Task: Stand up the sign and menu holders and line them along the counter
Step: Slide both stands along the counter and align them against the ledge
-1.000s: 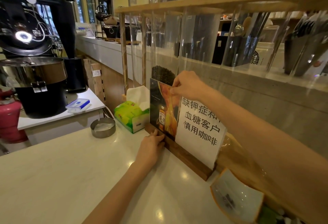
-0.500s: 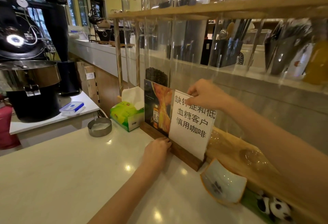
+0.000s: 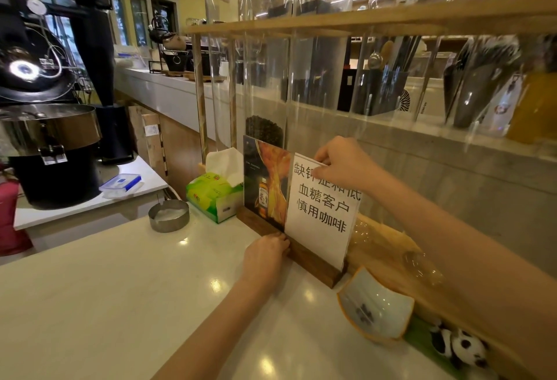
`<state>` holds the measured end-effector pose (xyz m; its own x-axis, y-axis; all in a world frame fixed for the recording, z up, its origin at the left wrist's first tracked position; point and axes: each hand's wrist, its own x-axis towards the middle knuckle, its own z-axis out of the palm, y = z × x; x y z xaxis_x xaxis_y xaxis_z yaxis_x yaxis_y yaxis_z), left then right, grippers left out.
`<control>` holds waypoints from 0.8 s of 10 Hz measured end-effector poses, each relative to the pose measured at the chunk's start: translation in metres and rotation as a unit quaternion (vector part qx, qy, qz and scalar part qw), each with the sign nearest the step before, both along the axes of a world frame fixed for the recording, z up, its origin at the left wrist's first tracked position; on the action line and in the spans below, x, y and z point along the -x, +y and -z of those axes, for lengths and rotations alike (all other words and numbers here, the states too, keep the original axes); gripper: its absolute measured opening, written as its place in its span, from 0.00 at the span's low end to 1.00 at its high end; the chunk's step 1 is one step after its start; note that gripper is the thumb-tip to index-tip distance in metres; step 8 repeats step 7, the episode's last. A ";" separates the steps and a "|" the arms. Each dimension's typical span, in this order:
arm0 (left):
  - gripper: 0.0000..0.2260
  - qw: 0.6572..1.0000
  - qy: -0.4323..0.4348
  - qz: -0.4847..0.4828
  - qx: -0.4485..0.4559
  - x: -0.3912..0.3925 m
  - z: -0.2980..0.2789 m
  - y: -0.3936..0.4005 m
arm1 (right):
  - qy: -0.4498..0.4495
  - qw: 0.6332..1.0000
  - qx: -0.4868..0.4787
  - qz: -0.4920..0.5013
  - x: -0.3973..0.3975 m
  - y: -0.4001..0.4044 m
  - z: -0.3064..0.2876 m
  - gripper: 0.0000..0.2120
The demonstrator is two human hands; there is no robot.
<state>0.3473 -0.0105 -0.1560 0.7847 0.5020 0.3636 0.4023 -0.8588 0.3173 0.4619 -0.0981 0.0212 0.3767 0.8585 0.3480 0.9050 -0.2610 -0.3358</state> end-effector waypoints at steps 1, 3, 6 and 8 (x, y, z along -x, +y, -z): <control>0.13 1.000 0.003 0.008 0.008 0.001 -0.001 0.002 | -0.014 1.000 0.021 0.002 0.002 0.000 -0.001 0.07; 0.13 0.999 0.013 0.040 0.033 0.009 -0.005 -0.007 | -0.065 0.995 0.069 0.019 0.007 0.000 -0.002 0.09; 0.17 0.991 -0.046 0.013 0.121 0.070 -0.048 0.010 | -0.052 0.987 -0.113 -0.102 0.042 -0.011 0.013 0.18; 0.13 0.982 -0.118 0.000 0.145 0.103 -0.065 0.013 | 0.019 0.969 -0.191 -0.152 0.076 -0.017 0.022 0.14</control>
